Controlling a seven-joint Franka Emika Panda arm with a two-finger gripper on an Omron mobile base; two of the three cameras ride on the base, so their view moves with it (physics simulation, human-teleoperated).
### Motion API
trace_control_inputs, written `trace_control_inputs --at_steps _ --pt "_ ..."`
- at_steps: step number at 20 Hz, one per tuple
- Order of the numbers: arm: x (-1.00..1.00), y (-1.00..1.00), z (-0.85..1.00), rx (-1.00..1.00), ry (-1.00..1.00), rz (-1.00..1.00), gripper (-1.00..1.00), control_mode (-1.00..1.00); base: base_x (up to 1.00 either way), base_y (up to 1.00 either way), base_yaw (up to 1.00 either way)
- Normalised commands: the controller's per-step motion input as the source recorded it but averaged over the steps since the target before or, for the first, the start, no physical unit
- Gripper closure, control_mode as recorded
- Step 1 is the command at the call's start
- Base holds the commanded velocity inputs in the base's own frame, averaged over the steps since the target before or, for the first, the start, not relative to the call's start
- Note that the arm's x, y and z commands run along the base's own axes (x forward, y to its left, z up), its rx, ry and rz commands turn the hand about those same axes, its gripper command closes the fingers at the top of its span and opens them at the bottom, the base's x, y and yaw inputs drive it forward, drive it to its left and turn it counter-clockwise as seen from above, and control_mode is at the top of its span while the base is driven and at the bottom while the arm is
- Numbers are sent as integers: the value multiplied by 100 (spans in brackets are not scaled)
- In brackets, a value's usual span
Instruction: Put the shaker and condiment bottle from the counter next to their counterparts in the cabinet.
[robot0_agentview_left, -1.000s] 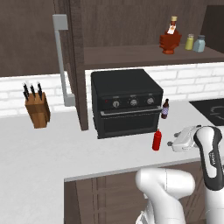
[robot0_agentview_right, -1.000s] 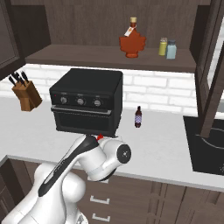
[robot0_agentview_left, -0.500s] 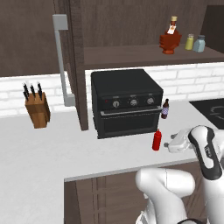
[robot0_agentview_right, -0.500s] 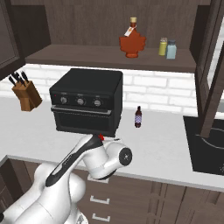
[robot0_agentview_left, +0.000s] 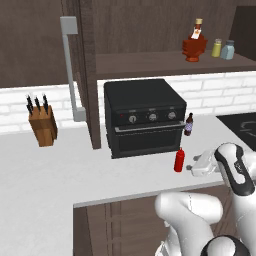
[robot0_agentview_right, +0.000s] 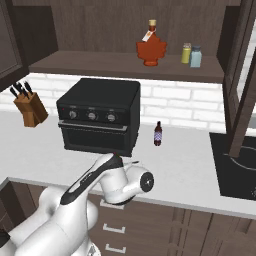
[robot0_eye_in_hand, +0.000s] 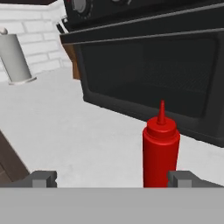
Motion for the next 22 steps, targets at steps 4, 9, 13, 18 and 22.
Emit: trace_control_inputs --at_steps 4,9,13,18,22 --pt "9 0 -13 1 0 2 -100 -100 0 0 0" --pt "12 0 -7 4 0 3 -100 -100 0 0 0" --pt "25 -1 -1 4 0 1 -100 -100 0 0 0" --pt "25 -1 0 4 0 1 -100 -100 0 0 0" --pt "17 -6 -4 1 0 1 -100 -100 0 0 0"
